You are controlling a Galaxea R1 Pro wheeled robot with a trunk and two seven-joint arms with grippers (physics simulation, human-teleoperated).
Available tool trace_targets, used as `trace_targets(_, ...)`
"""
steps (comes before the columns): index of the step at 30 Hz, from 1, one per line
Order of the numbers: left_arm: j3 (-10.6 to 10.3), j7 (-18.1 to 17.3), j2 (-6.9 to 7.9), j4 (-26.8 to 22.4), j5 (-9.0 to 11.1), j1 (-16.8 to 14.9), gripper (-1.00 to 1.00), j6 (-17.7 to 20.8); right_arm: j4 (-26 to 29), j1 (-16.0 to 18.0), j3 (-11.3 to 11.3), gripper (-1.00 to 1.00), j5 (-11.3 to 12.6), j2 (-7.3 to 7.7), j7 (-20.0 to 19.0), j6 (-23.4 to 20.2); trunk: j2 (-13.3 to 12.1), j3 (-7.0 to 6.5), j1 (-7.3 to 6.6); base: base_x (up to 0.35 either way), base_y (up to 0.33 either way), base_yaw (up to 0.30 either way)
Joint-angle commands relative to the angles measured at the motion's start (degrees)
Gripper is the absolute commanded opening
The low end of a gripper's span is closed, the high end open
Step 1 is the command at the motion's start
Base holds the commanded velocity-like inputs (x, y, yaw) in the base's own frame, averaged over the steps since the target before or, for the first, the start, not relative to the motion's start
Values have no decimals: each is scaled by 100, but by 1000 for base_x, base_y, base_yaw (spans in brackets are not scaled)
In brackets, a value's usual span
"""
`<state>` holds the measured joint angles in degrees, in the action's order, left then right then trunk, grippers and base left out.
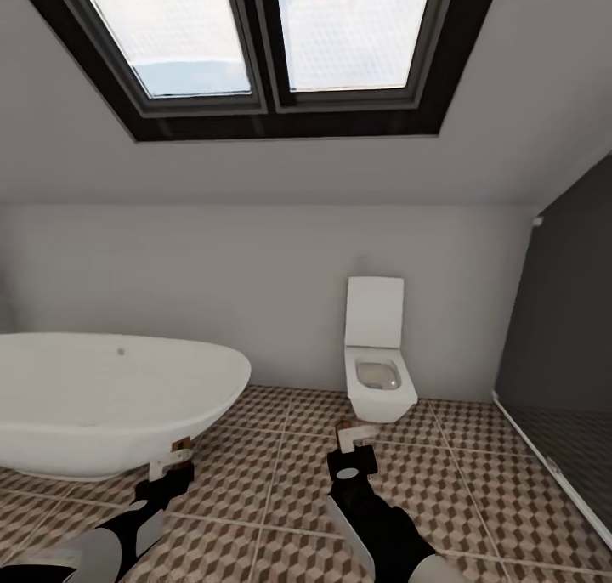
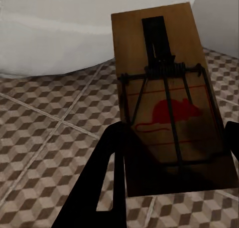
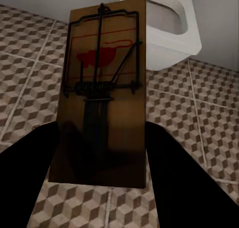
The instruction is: Take the four mousetraps from the cabinet in the bathroom and place them on the bathroom floor. Make sure all four end up on the same floor surface, and ensure that at least two of them are either under or directly next to the same bathroom sink.
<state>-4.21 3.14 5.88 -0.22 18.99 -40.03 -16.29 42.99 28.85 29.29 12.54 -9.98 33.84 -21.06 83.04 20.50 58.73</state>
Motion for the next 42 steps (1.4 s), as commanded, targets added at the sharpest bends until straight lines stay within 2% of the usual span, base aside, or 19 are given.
trace_targets(1, -45, 37, -1, 0, 16, -4, -100, -18, 8, 6, 26, -100, 38, 5, 48, -29, 4, 7, 0, 0, 0, 296)
trace_targets(42, -45, 37, -4, 1, 17, -4, -100, -17, 8, 6, 32, -100, 31, 5, 53, -38, 4, 7, 0, 0, 0, 296)
